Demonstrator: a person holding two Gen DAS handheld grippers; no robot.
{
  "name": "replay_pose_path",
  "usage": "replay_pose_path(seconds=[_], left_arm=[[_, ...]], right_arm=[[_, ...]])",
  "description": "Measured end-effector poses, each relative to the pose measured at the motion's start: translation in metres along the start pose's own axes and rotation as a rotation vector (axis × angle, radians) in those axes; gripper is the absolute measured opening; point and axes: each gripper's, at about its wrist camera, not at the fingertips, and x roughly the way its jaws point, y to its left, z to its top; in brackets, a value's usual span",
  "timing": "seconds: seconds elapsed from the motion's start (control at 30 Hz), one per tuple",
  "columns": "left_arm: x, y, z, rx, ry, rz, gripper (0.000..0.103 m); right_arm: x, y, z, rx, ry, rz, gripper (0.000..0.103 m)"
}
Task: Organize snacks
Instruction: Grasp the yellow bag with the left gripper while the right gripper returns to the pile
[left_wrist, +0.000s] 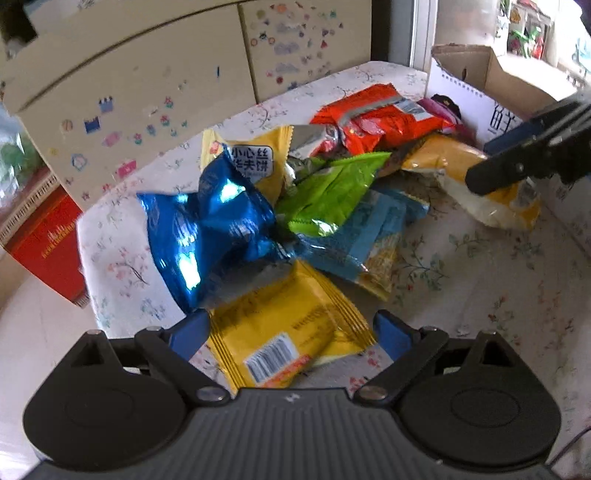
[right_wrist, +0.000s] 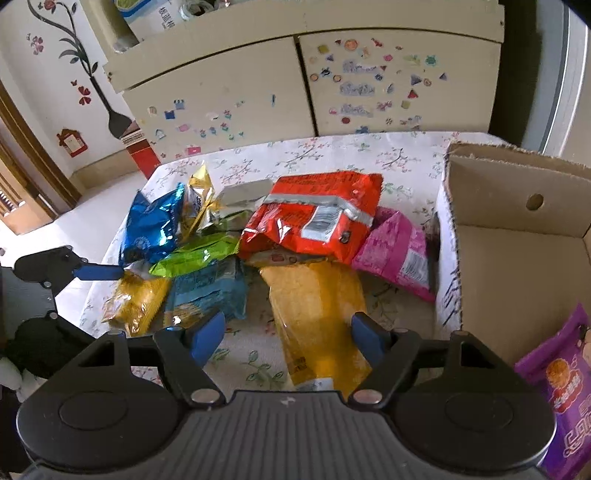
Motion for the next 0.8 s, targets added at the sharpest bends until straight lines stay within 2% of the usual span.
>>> replay_pose_path(seconds=[0.13,0.27,0.37,0.47,0.6,0.8], left_arm=[[-0.007,-0.007,-0.004,0.022,0.029,-0.067,0.093],[-0.021,-0.014,-0.004,0.037,0.043,-0.167,0.093],[-0.029,-0.016,0.0,0.043,0.021,-0.119,0.093],[-0.026,-0.008,0.006,0.007,0.009,-0.083,0.093],[-0.01,-0.016,0.006,0.091,0.037,-0.012,0.093],[-0.001,-0.014,0.006,0.031,0.049,-0.026,0.093]], right_arm=[[0.004,0.004,-0.003,0.022,0.06,0.066,0.081],[-0.001,0.01,-0.004,0.014,0.066,0.089,0.081],[-0.002,0.011,-0.004,0.031,0.065,0.072,0.082],[0.004,0.008,-0.004,0.097,0.094,0.039,0.082],[0.012,0.003,-0.007,0.206,0.125,0.025,0.082],[0.027,0.012,-0.007,0.209,0.14,-0.021,0.083]])
